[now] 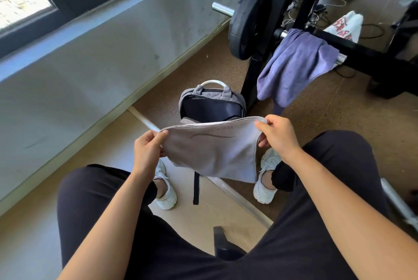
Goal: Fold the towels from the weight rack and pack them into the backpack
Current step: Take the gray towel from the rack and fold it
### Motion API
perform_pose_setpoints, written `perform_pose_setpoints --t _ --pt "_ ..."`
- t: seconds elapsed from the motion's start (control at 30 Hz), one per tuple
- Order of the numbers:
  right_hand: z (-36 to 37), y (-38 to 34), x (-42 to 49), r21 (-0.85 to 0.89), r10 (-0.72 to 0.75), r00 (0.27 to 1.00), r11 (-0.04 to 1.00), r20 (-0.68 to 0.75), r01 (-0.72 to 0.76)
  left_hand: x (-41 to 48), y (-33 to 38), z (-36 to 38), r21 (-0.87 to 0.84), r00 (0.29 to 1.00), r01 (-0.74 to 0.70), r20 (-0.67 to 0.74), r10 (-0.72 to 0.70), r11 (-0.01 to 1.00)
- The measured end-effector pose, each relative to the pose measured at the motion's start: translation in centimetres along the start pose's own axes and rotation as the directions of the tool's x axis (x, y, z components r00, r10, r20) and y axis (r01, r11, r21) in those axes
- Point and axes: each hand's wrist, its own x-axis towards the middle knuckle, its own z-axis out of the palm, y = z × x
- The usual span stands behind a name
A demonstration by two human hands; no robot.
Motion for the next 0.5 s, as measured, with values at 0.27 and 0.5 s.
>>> perform_pose_setpoints --t 0.27,0.5 --pt "2.3 -1.5 -2.2 0.042 -0.195 0.951 0.981 0.240 0.190 -3.8 0.8 2.7 -0.057 0.942 -0.033 0.332 0.051 0.998" --pt "3.9 -2.6 -3.7 0.085 -0.222 0.939 0.975 0.261 0.207 -5.0 1.5 3.6 -0.075 0.928 0.037 0.372 -0.006 0.996"
